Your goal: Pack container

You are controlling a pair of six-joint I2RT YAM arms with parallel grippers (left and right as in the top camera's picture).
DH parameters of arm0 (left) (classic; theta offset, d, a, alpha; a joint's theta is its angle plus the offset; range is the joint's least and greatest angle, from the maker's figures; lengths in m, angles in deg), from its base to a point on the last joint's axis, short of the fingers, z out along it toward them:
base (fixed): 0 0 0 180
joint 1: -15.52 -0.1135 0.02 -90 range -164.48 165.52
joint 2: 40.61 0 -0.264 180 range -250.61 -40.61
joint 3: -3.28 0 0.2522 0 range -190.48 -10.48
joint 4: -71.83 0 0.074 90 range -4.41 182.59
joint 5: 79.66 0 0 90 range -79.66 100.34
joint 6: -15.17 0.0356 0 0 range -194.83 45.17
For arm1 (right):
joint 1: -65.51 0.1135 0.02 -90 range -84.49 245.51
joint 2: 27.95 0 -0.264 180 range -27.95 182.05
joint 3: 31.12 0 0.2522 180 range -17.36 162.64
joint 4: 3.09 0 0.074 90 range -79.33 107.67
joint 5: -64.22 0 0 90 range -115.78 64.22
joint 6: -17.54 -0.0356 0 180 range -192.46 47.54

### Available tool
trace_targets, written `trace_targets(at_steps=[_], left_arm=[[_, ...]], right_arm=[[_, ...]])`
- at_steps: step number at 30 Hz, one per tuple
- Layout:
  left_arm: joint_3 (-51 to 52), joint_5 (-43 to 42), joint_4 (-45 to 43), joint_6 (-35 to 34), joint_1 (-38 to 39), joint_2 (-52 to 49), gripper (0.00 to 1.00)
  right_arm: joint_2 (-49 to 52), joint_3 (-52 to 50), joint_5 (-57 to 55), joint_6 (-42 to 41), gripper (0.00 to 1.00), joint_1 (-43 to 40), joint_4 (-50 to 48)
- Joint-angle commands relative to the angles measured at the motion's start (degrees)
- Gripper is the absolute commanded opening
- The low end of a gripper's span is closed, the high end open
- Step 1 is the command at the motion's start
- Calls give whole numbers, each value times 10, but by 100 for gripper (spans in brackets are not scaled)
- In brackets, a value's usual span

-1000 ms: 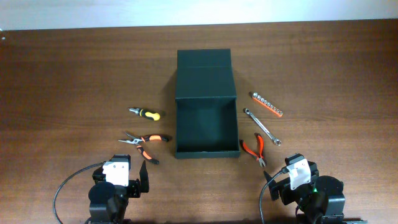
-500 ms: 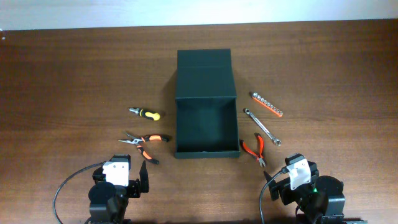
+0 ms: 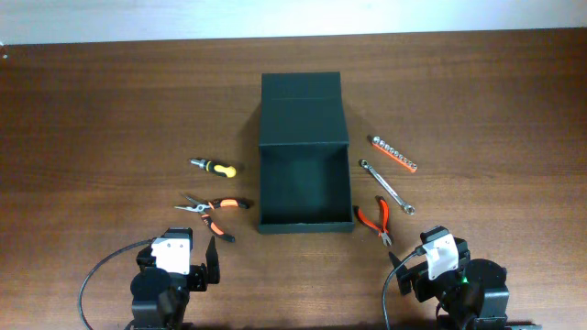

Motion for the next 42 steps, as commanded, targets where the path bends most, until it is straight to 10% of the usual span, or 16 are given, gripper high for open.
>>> trace_targets(at_steps=[1,42], left_arm=[[3,6,-3,9,-3,7,99],[3,6,-3,9,-3,7,99]], right_arm=[[-7,-4,-5,-4,99,-4,2],[-6,-4,-73,-4,99,-4,4]])
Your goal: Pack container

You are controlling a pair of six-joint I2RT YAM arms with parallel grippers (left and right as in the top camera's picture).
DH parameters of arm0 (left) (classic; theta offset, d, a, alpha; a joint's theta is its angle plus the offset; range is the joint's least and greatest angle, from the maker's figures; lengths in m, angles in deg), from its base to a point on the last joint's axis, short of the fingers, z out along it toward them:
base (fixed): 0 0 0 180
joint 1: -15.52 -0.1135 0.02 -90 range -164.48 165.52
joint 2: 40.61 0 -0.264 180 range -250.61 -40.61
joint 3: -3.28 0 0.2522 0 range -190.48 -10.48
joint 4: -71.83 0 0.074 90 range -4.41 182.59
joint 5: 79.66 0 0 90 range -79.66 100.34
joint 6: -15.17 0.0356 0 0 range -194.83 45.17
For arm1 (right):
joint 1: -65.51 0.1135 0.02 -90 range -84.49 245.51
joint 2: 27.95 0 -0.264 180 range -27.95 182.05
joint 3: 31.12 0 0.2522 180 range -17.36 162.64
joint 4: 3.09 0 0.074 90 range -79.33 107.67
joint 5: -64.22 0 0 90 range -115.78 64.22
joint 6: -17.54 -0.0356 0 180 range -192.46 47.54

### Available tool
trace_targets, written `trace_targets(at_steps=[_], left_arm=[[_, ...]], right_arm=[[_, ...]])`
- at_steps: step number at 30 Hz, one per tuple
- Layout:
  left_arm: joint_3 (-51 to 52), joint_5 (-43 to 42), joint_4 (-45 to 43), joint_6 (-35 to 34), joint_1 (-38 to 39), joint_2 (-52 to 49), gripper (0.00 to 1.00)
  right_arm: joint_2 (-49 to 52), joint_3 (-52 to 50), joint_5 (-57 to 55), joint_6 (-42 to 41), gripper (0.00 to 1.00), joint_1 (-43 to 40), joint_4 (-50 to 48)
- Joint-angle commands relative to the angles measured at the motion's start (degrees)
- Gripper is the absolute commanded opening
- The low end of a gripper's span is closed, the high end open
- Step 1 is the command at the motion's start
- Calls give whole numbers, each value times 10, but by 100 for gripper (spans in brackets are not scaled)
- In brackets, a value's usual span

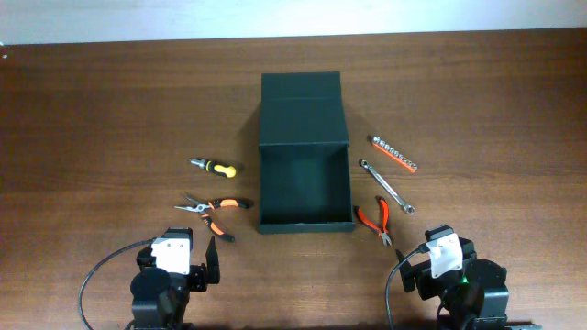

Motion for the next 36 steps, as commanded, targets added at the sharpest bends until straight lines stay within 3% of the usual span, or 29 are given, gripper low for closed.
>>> trace_targets(at_steps=[1,9,16,27,31,36], left_arm=[[3,6,-3,9,-3,7,99],[3,6,-3,9,-3,7,99],[3,6,-3,9,-3,7,99],[3,6,-3,9,-3,7,99],[3,6,-3,9,-3,7,99],[3,6,-3,9,-3,7,99]], right_arm=[[-5,-4,-16,-4,99,-4,1],[105,79,47,-4,99,-4,-65],[348,300,47,-9,99,-4,-46],[748,643,34,-8,99,-4,92],[869,713,30,-8,99,-4,105],[968,722,29,-8,99,-5,81]])
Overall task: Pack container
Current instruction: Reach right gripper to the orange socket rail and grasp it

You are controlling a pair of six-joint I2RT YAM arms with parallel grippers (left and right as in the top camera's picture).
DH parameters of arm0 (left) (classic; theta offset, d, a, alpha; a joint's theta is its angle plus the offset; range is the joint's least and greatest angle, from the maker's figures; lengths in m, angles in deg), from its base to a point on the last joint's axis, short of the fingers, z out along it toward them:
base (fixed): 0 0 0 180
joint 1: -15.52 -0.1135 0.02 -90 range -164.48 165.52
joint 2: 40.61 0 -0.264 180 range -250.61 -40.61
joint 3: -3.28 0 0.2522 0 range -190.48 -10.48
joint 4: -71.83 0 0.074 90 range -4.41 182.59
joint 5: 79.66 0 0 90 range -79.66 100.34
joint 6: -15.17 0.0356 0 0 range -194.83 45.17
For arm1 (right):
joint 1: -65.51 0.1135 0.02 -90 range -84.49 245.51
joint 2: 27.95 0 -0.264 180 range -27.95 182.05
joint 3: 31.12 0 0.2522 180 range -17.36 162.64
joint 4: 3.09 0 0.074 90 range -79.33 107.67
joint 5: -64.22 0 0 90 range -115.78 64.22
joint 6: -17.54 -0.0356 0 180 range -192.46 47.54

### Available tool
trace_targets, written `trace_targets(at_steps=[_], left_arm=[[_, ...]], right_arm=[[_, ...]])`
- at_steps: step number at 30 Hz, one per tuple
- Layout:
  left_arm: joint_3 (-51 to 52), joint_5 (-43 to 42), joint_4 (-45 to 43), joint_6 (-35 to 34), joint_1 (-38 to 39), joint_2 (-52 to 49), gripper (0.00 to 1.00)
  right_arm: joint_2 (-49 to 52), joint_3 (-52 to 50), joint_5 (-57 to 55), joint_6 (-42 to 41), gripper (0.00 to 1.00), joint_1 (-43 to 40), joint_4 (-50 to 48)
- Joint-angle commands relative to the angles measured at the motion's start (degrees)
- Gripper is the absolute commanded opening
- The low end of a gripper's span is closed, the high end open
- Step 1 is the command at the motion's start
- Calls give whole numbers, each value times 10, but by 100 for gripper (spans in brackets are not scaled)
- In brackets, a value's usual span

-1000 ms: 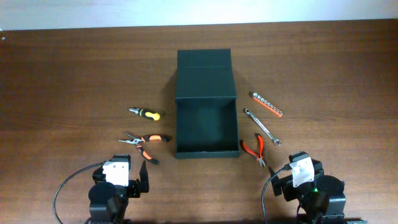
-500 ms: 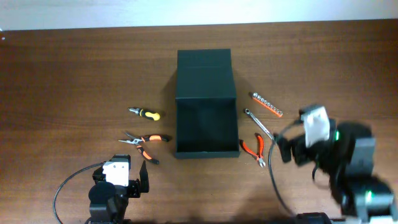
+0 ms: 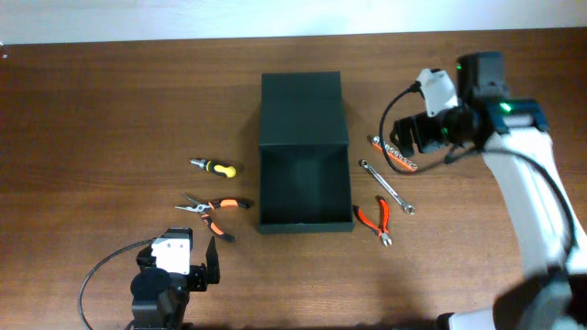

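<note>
An open dark green box [image 3: 305, 191] stands mid-table, its lid [image 3: 301, 110] folded back. To its left lie a yellow-and-black screwdriver [image 3: 214, 167] and orange-handled long-nose pliers [image 3: 215, 207]. On the right are an orange socket rail [image 3: 396, 154], a silver wrench [image 3: 386, 186] and red pliers [image 3: 376, 221]. My right gripper [image 3: 398, 144] hovers over the socket rail's far end and looks open, with nothing in it. My left gripper [image 3: 213, 260] rests shut and empty at the near edge, below the long-nose pliers.
The right arm [image 3: 527, 183] stretches from the near right corner up along the right side of the table, with its cable looping beside the socket rail. The left arm's base [image 3: 165, 284] sits at the near left edge.
My right arm has left its folded rest at the near right edge and now reaches far out, its gripper above the orange socket rail. Left arm and all tools are unmoved.
At both earlier moments the two arms sat folded at the near edge, with the tools lying on either side of the open, empty box. Now the right gripper is over the socket rail; no tool has changed place.
</note>
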Motion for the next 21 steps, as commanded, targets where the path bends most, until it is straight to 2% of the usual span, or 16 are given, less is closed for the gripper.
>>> trace_targets(at_steps=[1,8,16,21], left_arm=[[2,5,-3,9,-3,6,99],[2,5,-3,9,-3,6,99],[2,5,-3,9,-3,6,99],[2,5,-3,9,-3,6,99]], right_arm=[[53,11,-3,-5,99,-4,6],[132,11,-3,-17,99,-8,1],[139,10,-3,-12,99,-11,12],[144,10,-2,156,99,-10,13]])
